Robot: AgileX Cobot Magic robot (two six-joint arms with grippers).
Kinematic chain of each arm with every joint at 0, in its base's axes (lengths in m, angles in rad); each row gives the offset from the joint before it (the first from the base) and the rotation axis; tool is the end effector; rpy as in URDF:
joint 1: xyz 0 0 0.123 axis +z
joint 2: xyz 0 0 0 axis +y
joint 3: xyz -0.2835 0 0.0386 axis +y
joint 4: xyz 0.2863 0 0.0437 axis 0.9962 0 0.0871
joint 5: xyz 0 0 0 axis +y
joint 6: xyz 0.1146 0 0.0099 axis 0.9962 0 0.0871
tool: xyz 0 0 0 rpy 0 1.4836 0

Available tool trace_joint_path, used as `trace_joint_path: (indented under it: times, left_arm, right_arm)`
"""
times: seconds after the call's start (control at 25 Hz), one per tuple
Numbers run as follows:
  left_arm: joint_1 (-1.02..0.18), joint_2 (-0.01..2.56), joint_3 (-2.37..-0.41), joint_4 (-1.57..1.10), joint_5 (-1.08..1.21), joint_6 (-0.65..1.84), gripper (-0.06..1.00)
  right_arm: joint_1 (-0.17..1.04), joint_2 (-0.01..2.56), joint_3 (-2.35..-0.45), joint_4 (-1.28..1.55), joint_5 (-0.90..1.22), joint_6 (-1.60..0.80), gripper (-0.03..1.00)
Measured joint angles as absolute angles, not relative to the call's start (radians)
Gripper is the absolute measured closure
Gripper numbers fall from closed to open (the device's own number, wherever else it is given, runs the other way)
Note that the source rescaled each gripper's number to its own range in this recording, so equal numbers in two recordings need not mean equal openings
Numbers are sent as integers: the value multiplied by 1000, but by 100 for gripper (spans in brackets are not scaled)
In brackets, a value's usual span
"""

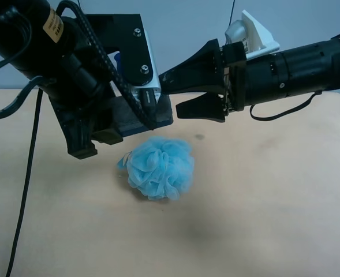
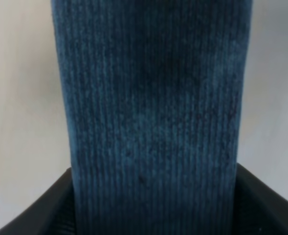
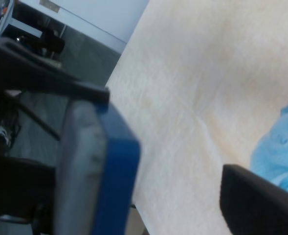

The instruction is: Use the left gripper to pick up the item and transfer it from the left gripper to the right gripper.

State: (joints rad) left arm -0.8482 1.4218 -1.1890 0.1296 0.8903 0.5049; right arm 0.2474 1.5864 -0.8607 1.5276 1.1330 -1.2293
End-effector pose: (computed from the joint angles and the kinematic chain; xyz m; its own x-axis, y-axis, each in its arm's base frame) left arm 0.2358 -0.2499 0.2873 -0.0784 0.9218 -0.3797 0.9073 0.2238 0.3560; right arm 0.2873 0.1800 0.2159 -0.8084 -0.0999 -0.5801 -0.5823 0.2795 0.7634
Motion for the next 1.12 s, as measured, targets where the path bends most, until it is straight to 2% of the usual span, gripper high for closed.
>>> trace_joint_path:
  times: [0.68,0.8,0.92,0.96,1.04,1.12]
  left_arm:
    - [-848,1422,-1189,23,792,505,94]
    - [-848,1422,-1189,22,792,505,94]
    - [-848,1422,-1189,22,798,505,94]
    - [-848,1422,-1189,22,804,505,94]
    - [-848,1422,-1189,22,819,505,94]
    - [-848,1422,-1189,22,828,505,94]
  right_arm:
    - [325,1657,-861,1637,1158,-1282,-3]
    - [325,1657,-861,1642,1158,-1289,0]
    - [325,1657,-861,1642,1158,-1290,11]
    - [325,1657,-861,1642,1157,-1290,18]
    - [325,1657,-861,1642,1153,-1290,37]
    - [325,1657,-861,1642,1146,-1290,69]
